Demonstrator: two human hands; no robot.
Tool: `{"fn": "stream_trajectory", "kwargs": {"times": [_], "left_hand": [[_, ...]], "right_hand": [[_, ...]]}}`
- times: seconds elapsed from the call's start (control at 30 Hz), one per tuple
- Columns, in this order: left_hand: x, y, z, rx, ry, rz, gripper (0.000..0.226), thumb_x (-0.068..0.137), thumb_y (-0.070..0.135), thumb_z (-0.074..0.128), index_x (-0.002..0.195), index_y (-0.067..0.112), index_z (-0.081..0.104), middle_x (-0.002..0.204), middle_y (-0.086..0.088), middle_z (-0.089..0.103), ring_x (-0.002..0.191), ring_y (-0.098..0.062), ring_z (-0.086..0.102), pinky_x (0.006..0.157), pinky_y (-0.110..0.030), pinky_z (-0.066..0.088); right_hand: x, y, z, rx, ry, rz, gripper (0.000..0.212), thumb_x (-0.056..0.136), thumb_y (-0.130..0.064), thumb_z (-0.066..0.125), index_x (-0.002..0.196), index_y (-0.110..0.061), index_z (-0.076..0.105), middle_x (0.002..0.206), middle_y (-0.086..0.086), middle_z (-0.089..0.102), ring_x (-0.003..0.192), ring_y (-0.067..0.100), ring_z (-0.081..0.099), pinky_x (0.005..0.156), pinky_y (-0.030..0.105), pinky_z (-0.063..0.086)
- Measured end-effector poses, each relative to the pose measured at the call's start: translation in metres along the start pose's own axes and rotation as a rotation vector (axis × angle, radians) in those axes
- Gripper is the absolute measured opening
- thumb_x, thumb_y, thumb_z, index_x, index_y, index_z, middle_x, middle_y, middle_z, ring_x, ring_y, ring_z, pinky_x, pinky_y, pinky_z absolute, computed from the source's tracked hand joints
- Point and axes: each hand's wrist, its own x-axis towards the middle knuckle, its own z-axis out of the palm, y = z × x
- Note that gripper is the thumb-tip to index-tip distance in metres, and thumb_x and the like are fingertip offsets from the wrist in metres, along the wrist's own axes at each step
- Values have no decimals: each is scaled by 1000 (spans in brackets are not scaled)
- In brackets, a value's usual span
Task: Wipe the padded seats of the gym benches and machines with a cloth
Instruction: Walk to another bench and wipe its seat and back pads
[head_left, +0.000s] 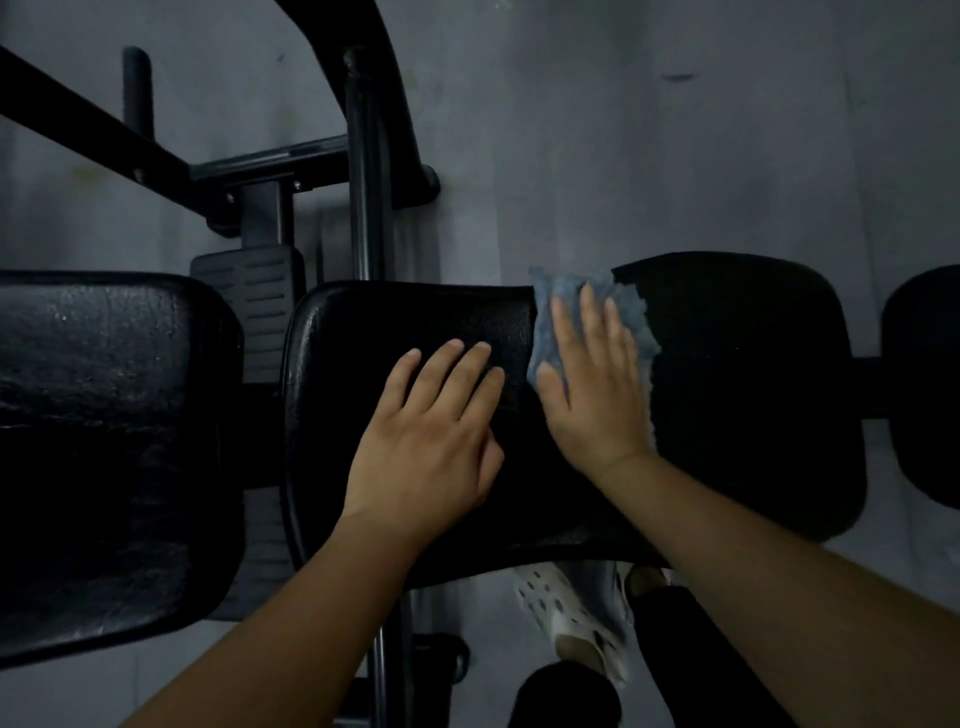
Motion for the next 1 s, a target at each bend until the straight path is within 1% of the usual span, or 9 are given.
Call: {"fn": "stream_trajectory", "kwargs": {"times": [0.17,0.23,0.37,0.53,0.6,0.73,0.8,0.9,1.0], "left_hand": [[1,1,1,10,8,-5,57,94,40,40,145,16,49,158,-8,37,147,-26,30,119,-51,20],[2,6,2,15,19,-27,59,91,39,39,144,16,49,157,-8,38,147,-27,30,119,-51,20],[12,38,12,-31,37,-33,63,84,40,37,139,14,54,153,-11,43,144,-29,34,119,-52,23],[25,66,21,-49,53,-88,64,84,42,33,140,16,52,154,-11,41,146,-30,30,119,-53,21],[27,73,25,-54,66,-107,65,83,42,34,140,15,53,154,-12,40,146,-31,30,119,-54,22],[33,87,34,-47,110,-165,64,84,43,38,140,17,53,154,-12,41,146,-32,31,118,-56,21],[34,91,41,-12,126,-186,63,86,45,39,142,18,52,154,-13,40,146,-34,30,118,-58,20],[42,102,48,11,157,-230,64,87,46,42,143,18,51,153,-16,41,144,-39,30,116,-63,17],[60,117,55,33,189,-284,64,85,47,41,141,18,54,151,-16,44,142,-45,31,112,-69,16]], "right_hand": [[-106,44,6,8,-154,-318,62,103,-48,28,160,-31,9,168,1,6,155,26,4,121,52,14],[-87,71,2,4,-119,-203,64,101,-57,23,159,-33,8,168,0,4,154,23,5,120,53,18],[-21,41,0,3,9,122,72,93,-54,14,159,-28,2,168,3,-1,154,25,-5,125,45,2],[-113,76,6,12,-112,-283,65,101,-49,30,159,-39,2,168,-4,1,155,23,1,122,48,13],[-95,109,1,3,-87,-241,69,98,-54,32,157,-45,-2,167,-11,-4,155,18,-1,122,49,16],[-18,87,-4,-13,-13,-35,68,93,-59,15,155,-42,-9,166,-7,-13,153,17,-15,125,45,0],[-41,78,1,-25,-34,-205,67,96,-56,19,156,-39,-6,166,-7,-14,153,19,-15,124,42,-3],[-85,125,4,-43,-64,-526,62,103,-56,22,159,-36,5,168,-7,-3,155,20,-2,122,39,5],[-22,144,-4,-19,-9,-393,64,94,-67,18,152,-51,-4,164,-19,-15,153,10,-12,124,39,3]]}}
